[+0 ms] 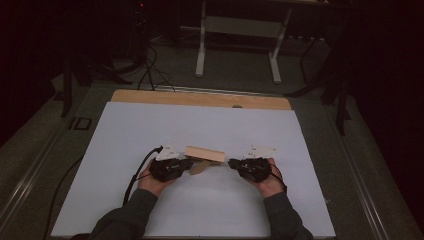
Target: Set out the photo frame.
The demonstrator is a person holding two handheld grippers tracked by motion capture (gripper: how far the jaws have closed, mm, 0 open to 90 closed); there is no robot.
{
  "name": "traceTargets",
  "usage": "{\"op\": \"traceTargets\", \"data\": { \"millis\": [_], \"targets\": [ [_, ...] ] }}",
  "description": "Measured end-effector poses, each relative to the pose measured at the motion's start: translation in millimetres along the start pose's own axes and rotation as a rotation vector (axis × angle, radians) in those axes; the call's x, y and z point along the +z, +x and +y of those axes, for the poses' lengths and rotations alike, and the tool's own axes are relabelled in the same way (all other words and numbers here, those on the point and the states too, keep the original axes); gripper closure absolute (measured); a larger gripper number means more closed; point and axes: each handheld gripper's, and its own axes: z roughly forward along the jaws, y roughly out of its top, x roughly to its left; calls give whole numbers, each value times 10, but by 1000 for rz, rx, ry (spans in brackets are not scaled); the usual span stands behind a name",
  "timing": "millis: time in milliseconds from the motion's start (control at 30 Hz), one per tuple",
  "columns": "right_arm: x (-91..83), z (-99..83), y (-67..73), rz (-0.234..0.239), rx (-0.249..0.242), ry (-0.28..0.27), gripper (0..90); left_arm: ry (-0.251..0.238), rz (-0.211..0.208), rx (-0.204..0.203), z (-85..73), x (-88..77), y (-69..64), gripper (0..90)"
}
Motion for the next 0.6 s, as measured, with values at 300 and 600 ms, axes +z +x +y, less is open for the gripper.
{"op": "traceTargets", "data": {
  "millis": [300, 600],
  "targets": [
    [25, 95, -46, -28, 41, -59, 900, -16, 21, 24, 12, 22, -34, 900],
    [132, 199, -64, -23, 66, -93, 900, -9, 32, 43, 18, 62, -64, 900]
  ]
}}
